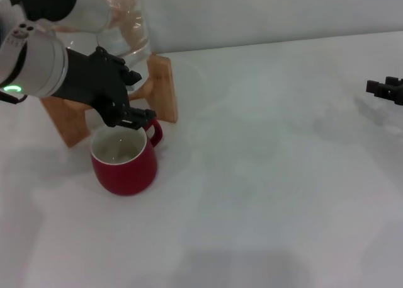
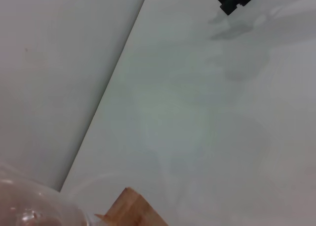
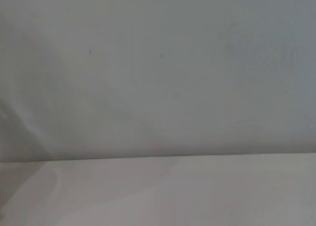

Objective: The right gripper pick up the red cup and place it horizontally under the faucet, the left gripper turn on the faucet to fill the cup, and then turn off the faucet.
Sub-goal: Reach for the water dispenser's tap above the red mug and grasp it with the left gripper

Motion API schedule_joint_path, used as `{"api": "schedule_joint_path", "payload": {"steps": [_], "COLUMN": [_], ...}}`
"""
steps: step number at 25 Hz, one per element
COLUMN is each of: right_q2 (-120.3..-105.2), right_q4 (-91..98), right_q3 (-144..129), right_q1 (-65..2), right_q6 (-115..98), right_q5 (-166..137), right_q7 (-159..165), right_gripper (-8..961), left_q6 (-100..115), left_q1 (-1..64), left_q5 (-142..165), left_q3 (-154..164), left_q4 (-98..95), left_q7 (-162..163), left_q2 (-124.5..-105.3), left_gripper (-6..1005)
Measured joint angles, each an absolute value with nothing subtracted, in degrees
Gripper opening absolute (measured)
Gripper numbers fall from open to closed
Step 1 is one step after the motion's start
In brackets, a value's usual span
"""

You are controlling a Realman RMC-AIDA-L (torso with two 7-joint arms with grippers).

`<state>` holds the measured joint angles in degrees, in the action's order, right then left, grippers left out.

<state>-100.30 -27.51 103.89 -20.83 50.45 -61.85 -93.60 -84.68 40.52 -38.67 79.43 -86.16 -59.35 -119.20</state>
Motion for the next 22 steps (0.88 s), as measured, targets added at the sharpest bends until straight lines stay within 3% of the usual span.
{"api": "schedule_joint_path", "payload": {"steps": [22], "right_q2": [-100.37], "right_q4": [-27.4], "right_q3": [103.9], "right_q1": [-20.7], "right_q6": [50.6], "right_q5": [-62.0], "right_q7": [-93.5], "right_gripper": [550], "left_q6": [-86.8], "left_q1": [40.5], "left_q5": [-39.0], "left_q3": [78.6], "left_q4": [-87.3], "left_q7": [-58.7], "left_q2": [-119.17], "left_gripper": [663]}}
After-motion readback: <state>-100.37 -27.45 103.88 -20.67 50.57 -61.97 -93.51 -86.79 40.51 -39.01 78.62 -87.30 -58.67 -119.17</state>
